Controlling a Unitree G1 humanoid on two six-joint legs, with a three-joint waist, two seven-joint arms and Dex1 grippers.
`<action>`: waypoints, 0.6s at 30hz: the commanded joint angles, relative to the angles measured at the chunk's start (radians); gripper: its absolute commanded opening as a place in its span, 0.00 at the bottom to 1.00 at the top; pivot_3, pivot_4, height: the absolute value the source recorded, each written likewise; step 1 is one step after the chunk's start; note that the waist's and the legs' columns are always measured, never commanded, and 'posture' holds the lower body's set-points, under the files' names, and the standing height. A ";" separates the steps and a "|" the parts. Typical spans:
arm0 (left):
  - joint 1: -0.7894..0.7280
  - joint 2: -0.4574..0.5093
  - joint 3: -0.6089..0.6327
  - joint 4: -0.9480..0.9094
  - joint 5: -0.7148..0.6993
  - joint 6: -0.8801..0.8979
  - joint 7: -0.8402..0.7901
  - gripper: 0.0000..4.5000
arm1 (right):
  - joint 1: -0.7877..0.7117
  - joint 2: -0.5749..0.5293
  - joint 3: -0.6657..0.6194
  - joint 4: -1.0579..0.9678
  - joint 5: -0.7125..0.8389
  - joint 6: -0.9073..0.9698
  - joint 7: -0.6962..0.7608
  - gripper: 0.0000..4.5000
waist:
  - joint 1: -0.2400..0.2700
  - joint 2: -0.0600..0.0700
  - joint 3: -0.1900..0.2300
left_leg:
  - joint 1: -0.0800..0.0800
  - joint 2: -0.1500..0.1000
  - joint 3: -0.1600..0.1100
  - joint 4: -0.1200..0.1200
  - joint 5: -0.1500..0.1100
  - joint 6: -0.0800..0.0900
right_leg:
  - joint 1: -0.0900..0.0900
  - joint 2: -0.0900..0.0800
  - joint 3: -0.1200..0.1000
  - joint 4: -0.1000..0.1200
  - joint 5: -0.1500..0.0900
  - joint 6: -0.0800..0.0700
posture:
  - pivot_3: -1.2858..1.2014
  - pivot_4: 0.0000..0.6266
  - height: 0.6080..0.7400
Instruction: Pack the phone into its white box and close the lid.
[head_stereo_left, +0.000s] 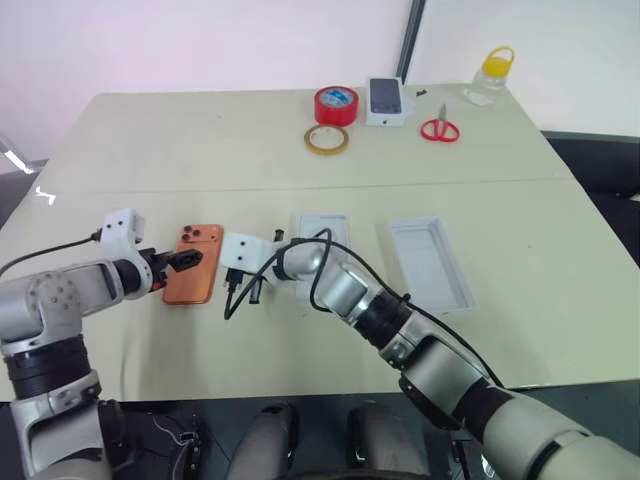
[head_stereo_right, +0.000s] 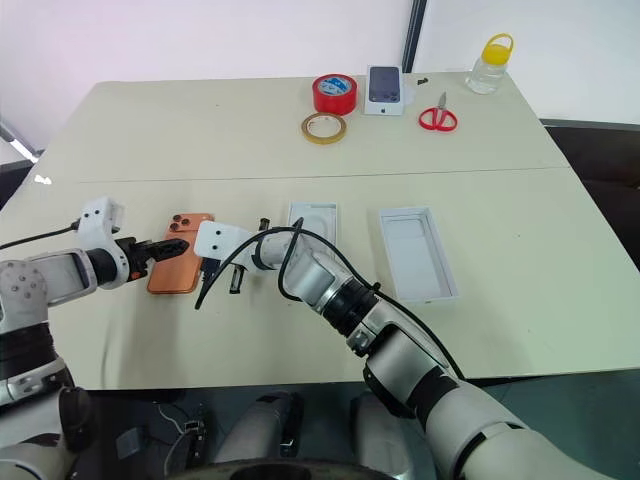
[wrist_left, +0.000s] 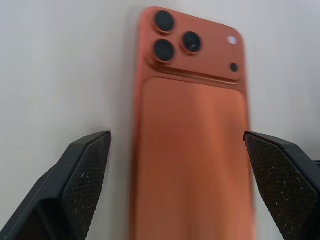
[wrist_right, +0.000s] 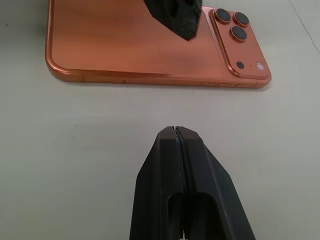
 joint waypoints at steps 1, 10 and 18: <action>0.008 -0.074 -0.002 0.001 -0.055 0.115 -0.035 0.99 | -0.025 0.024 -0.008 -0.001 -0.014 -0.034 -0.002 0.00 | 0.000 0.000 0.000 | 0.000 0.000 0.000 0.000 0.000 0.000 | 0.000 0.000 0.000 0.000 0.000 0.000 | 0.52 0.24 1.00; 0.047 -0.152 -0.006 -0.061 -0.140 0.129 -0.017 0.99 | 0.002 -0.004 -0.024 -0.018 -0.033 -0.036 0.006 0.00 | 0.001 0.002 -0.003 | 0.001 0.000 0.000 0.000 0.000 0.000 | 0.002 0.000 0.000 0.000 0.000 0.000 | 0.52 0.24 1.00; 0.033 -0.160 0.033 -0.040 -0.230 0.129 0.018 0.99 | 0.031 -0.032 -0.036 -0.060 -0.041 -0.020 0.012 0.00 | 0.007 0.003 -0.004 | 0.002 -0.001 0.000 0.000 0.000 0.000 | 0.004 -0.001 0.000 -0.001 0.000 0.000 | 0.52 0.24 1.00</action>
